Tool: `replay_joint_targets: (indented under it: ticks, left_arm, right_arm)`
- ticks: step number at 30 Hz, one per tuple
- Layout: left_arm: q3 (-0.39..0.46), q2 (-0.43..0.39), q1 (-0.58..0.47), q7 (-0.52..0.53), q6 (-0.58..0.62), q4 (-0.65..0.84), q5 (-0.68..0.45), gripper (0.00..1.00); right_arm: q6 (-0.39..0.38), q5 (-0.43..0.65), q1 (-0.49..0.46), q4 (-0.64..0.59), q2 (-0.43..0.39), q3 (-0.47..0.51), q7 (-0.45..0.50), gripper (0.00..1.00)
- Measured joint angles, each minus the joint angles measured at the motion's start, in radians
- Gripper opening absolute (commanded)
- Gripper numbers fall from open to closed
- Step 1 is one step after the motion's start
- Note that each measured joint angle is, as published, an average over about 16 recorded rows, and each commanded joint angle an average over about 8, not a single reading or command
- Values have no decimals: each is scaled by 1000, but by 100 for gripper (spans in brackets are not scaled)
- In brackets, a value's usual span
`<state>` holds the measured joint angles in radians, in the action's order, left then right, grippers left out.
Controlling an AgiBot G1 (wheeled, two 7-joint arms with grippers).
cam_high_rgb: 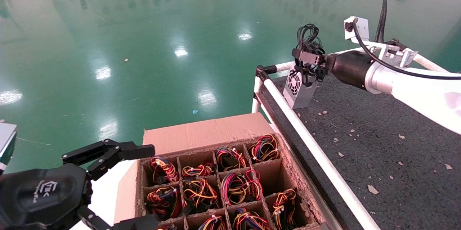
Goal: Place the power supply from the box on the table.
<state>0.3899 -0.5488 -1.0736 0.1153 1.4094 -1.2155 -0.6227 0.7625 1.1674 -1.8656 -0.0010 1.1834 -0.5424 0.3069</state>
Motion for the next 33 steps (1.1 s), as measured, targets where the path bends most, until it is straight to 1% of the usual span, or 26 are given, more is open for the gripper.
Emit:
replay_joint_targets:
  ticks: [9,20,26,33]
  left_arm:
    - [0,0,0,0,0,0,0,100]
    - [0,0,0,0,0,0,0,100]
    - [0,0,0,0,0,0,0,100]
    - [0,0,0,0,0,0,0,100]
  right_arm:
    - [72,7,-28,32,-50,-5,-8,100]
    - [159,3,-63,85,-94,-3,24,100]
    - [205,-16,-37,146,-120,7,33,100]
    - [265,-58,43,264,-166,33,21,100]
